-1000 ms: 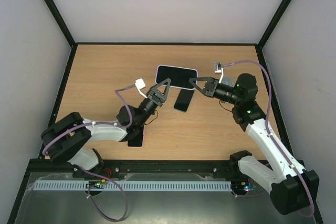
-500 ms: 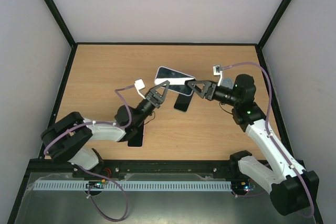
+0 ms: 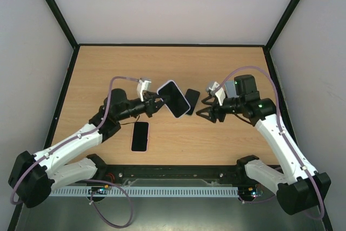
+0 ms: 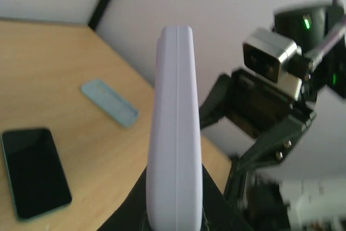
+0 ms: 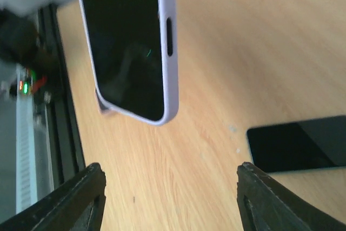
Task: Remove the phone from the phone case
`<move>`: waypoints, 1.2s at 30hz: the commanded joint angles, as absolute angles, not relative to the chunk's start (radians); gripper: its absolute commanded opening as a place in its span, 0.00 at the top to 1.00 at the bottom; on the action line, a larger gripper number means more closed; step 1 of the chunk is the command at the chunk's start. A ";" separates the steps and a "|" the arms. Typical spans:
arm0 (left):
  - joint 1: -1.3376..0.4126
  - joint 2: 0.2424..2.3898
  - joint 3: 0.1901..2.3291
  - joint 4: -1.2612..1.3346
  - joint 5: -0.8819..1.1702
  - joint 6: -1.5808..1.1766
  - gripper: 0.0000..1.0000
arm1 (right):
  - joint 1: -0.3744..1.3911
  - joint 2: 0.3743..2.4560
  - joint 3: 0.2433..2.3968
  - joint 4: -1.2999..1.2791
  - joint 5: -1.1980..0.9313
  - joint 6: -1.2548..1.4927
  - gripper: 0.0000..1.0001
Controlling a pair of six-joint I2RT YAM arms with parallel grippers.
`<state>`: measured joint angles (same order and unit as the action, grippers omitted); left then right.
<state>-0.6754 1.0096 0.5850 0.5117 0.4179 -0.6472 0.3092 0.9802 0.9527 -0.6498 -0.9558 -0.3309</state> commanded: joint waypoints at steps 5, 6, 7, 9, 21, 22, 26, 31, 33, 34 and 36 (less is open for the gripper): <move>-0.664 1.056 0.774 0.011 0.871 -0.325 0.96 | 0.326 1.058 0.993 -1.091 -1.105 -0.860 0.39; -0.666 1.061 0.783 0.010 0.895 -0.319 0.96 | 0.338 1.061 0.995 -1.087 -1.131 -0.847 0.40; -0.666 1.067 0.795 0.005 0.907 -0.313 0.96 | 0.350 1.064 0.997 -1.080 -1.152 -0.828 0.40; -0.666 1.074 0.815 0.004 0.914 -0.306 0.96 | 0.382 1.063 1.001 -1.066 -1.192 -0.796 0.40; -0.751 1.154 0.894 0.104 0.964 -0.338 0.97 | 0.459 0.967 0.848 -0.379 -1.256 0.009 0.62; -0.762 1.161 0.901 0.098 0.960 -0.333 0.98 | 0.459 0.975 0.858 -0.388 -1.266 0.012 0.68; -0.776 1.169 0.913 0.089 0.942 -0.322 0.98 | 0.459 0.985 0.881 -0.423 -1.316 0.004 0.86; -0.775 1.150 0.877 0.149 0.902 -0.363 0.96 | 0.458 0.962 0.859 -0.345 -1.330 0.106 0.98; -0.775 1.132 0.850 0.184 0.852 -0.394 0.82 | 0.456 0.954 0.861 -0.312 -1.326 0.160 0.98; -0.776 1.122 0.835 0.204 0.821 -0.411 0.73 | 0.454 0.951 0.861 -0.273 -1.328 0.196 0.98; -0.777 1.104 0.793 0.250 0.765 -0.448 0.63 | 0.450 0.955 0.858 -0.216 -1.339 0.266 0.98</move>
<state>-0.7681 1.1503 0.8471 0.1238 0.8612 -0.3882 0.4538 0.9741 0.8543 -0.4011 -1.3033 0.0937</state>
